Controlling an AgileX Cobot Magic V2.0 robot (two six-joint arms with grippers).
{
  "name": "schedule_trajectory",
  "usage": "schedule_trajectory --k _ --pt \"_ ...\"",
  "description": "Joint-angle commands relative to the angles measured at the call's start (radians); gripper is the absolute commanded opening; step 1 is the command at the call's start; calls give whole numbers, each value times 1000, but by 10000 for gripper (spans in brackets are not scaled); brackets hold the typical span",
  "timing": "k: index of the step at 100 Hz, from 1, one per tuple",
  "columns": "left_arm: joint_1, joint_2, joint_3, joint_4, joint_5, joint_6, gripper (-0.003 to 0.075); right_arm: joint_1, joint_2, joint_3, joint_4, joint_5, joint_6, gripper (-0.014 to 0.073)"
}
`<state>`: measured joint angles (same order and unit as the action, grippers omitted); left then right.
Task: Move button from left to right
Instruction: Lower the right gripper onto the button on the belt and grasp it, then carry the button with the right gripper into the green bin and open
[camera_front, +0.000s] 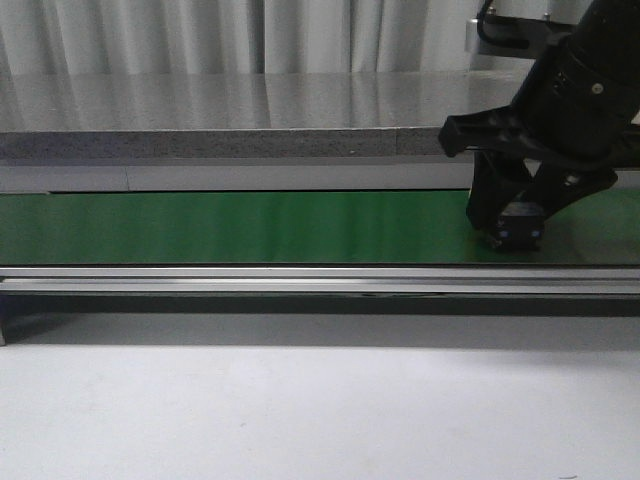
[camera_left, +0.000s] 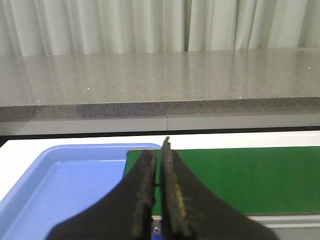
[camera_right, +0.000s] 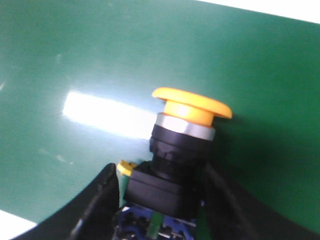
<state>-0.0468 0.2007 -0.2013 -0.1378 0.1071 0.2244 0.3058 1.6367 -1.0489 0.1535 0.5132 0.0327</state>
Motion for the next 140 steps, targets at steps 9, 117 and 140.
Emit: schedule_trajectory --k 9,117,140 --pt "-9 7 -31 -10 -84 -3 5 -38 -84 -118 -125 60 -5 149" --pt "-9 7 -31 -10 -84 -3 5 -730 53 -248 -324 129 -281 149" --pt "-9 7 -31 -10 -84 -3 5 -730 155 -248 -318 122 -281 149"
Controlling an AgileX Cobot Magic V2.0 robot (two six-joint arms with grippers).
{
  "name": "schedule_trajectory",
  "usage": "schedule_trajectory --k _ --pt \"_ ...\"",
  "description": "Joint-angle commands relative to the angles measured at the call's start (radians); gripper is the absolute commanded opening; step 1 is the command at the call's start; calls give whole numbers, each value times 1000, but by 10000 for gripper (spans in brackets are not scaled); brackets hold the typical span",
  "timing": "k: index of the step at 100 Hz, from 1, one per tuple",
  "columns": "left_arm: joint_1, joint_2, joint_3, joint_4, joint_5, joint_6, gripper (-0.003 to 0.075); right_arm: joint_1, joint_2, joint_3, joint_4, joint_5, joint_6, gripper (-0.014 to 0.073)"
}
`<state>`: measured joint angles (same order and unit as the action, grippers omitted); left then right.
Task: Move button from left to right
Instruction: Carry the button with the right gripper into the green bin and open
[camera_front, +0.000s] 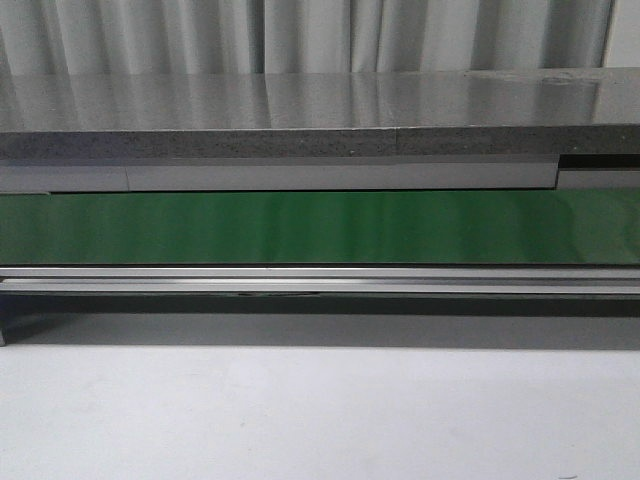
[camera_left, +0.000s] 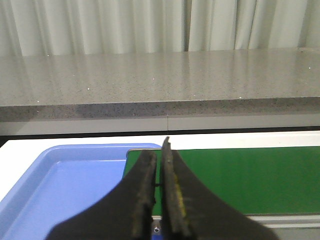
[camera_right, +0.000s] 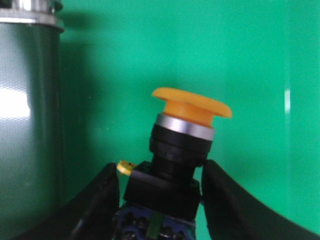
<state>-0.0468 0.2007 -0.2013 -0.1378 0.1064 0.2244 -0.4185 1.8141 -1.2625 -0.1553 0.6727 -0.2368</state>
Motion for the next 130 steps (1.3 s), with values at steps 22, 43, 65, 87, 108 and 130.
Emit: schedule_trajectory --k 22,43,65,87,108,130 --pt "-9 7 -31 -10 -83 -3 5 -6 19 -35 15 -35 -12 151" --pt "-9 7 -31 -10 -83 -3 5 -6 20 -35 33 -35 -12 216" --pt "-9 7 -31 -10 -83 -3 5 -6 20 -35 33 -39 -11 393" --pt "-9 7 -31 -10 -83 -3 5 -17 20 -35 21 -45 -7 438" --pt "-9 7 -31 -10 -83 -3 5 -30 -4 -35 22 -46 28 438" --pt "-9 7 -31 -10 -83 -3 5 8 -106 -35 102 -116 31 438"
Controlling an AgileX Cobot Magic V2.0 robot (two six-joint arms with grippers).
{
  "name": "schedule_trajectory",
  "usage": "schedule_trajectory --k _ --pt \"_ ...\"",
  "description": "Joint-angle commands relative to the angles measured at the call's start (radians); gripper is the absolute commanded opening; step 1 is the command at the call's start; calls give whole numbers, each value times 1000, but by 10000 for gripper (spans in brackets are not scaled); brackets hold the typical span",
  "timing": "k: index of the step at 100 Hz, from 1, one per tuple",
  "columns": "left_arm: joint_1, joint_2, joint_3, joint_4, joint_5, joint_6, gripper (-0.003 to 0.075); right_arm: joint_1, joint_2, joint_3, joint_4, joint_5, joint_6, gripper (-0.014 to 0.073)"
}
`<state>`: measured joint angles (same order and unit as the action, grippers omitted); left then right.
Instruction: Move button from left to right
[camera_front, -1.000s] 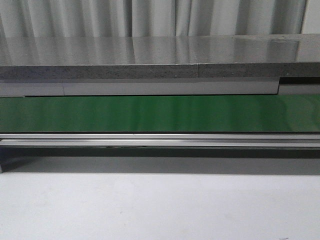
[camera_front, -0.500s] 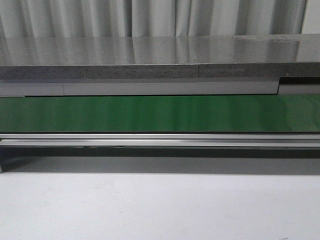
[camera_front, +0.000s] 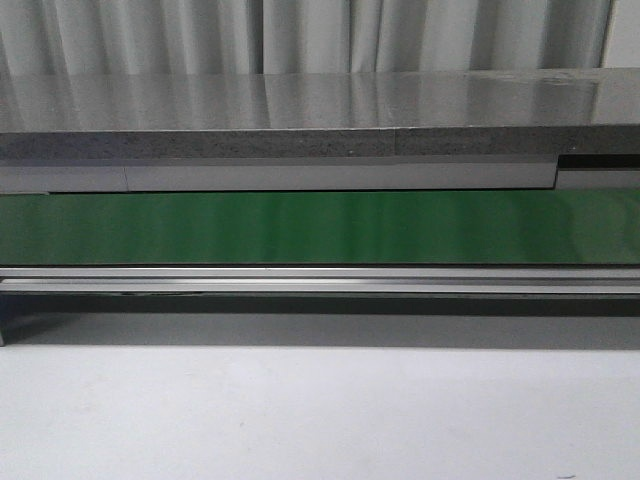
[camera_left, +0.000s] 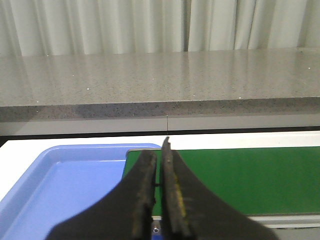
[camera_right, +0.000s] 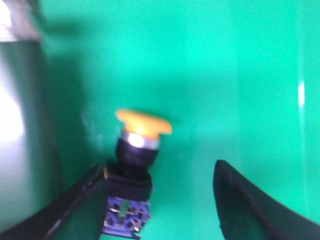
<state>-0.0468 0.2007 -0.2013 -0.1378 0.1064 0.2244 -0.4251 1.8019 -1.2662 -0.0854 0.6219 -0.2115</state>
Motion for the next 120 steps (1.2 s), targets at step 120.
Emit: schedule_trajectory --k 120 --pt "-9 7 -31 -10 -83 -3 5 480 -1137 761 233 -520 5 435"
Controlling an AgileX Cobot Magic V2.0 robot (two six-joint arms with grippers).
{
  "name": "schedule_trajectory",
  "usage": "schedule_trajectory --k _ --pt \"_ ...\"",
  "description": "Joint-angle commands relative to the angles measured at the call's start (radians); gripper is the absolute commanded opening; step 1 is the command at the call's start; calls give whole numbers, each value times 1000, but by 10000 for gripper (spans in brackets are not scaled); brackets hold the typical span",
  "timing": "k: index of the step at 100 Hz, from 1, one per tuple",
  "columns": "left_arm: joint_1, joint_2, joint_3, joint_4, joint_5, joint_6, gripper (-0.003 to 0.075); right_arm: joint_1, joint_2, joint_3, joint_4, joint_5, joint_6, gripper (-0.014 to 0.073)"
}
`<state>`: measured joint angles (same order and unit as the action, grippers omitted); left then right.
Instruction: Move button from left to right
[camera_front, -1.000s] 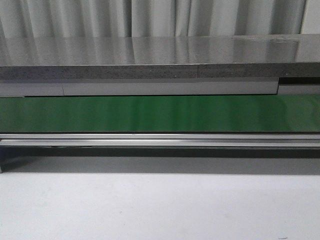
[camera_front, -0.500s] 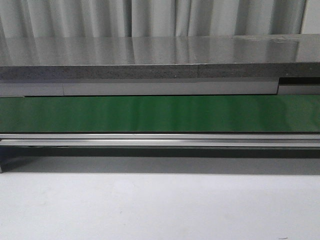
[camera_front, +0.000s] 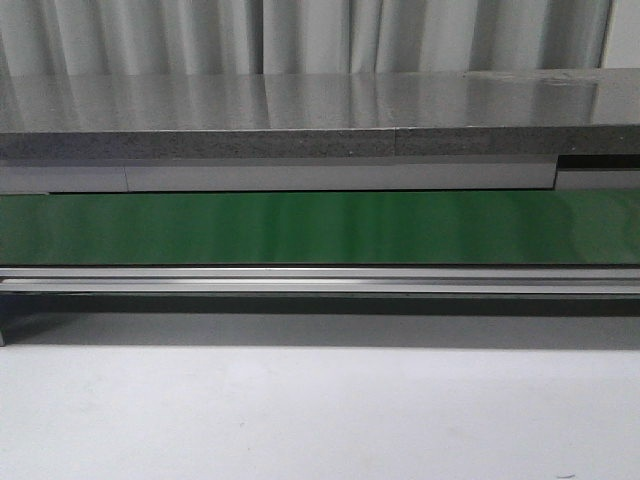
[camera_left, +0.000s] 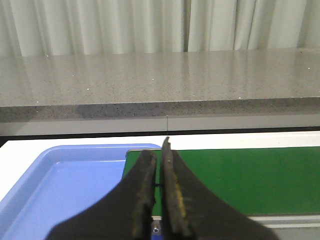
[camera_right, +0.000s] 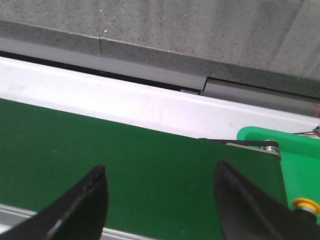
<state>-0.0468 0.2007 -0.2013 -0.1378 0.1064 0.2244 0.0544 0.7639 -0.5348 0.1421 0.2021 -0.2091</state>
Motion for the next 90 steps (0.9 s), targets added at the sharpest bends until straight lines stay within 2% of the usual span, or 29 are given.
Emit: schedule_trajectory --k 1,29,41,52,64,78,90 --pt "-9 7 -31 -10 -83 -3 5 1 -118 35 5 -100 2 435" --pt "-9 7 -31 -10 -83 -3 5 1 -446 153 5 -16 3 435" --pt "-9 7 -31 -10 -83 -3 5 1 -501 157 5 70 3 431" --pt "-9 7 -31 -10 -83 -3 5 1 -504 157 5 91 3 407" --pt "-9 7 -31 -10 -83 -3 5 1 -504 157 5 91 3 275" --pt "-9 7 -31 -10 -83 -3 5 1 -504 157 5 80 3 34" --pt "-9 7 -31 -10 -83 -3 5 1 -504 157 5 66 3 -126"
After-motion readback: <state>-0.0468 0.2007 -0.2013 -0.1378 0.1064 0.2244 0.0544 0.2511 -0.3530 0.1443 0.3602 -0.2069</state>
